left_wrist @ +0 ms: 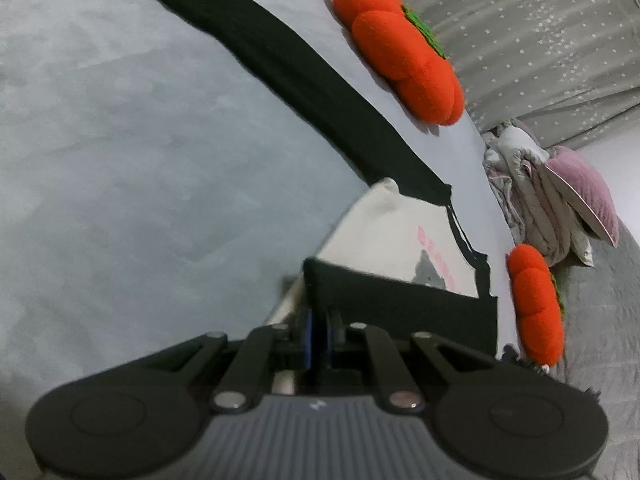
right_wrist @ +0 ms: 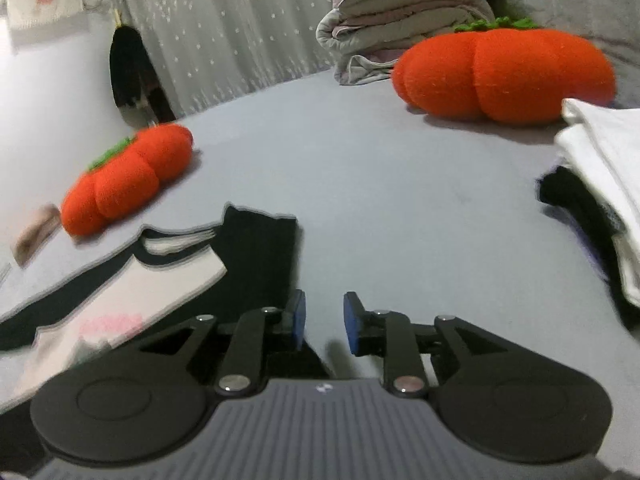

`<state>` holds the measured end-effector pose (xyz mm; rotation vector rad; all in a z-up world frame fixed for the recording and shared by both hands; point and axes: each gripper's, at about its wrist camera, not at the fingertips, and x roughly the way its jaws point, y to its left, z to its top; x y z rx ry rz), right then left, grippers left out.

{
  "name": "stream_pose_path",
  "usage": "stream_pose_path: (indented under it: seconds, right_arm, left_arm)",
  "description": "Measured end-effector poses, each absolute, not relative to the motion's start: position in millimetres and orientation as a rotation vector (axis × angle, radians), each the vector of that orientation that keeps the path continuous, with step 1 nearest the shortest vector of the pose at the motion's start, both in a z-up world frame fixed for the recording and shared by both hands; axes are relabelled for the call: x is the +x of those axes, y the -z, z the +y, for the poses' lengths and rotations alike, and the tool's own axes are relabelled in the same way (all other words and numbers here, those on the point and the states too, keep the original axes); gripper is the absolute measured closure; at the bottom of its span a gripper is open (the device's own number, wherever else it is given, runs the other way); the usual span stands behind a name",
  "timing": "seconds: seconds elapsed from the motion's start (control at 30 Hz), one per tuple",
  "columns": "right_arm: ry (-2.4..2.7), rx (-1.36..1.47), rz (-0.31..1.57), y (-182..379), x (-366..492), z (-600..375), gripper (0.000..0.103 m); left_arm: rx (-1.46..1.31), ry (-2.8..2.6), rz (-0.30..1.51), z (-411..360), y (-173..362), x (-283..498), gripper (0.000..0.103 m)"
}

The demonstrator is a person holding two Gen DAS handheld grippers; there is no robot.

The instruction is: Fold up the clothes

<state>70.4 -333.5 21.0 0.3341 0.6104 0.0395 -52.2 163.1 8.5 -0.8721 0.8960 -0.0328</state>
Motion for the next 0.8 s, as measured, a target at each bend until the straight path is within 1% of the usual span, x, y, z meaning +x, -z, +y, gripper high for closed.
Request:
stream_pose_path:
  seconds: [0.3,0.43,0.47,0.5,0.53,0.63,0.73,0.77,0.8]
  right_arm:
    - [-0.027,0.478,0.667,-13,153,-337,0.078]
    - [-0.080,0.454,0.692,-4,164,-329,0.075]
    - [-0.092,0.431,0.688,-3,165,-327,0.076]
    - [-0.096,0.407,0.685,-3,165,-325,0.091]
    - [-0.095,0.379,0.681,-4,165,-323,0.100]
    - [-0.094,0.297,0.659,-8,164,-321,0.099]
    - [-0.112,0.323,0.629,-12,158,-327,0.099]
    - [-0.132,0.346,0.631,-12,156,-330,0.092]
    - [-0.143,0.368,0.633,-12,154,-334,0.078]
  left_arm:
    - [-0.845,0.041,0.885,170,-7,-51,0.097]
    - [-0.811,0.041,0.873,170,-9,-47,0.097]
    - [-0.812,0.046,0.874,171,-9,-46,0.097]
    - [-0.809,0.050,0.876,170,-9,-45,0.097]
    - [-0.805,0.053,0.877,170,-9,-44,0.097]
    - [-0.795,0.057,0.872,171,-10,-43,0.097]
    - [-0.801,0.071,0.872,171,-11,-41,0.097]
    - [-0.800,0.076,0.872,171,-11,-41,0.097]
    - [-0.798,0.078,0.872,170,-11,-40,0.097]
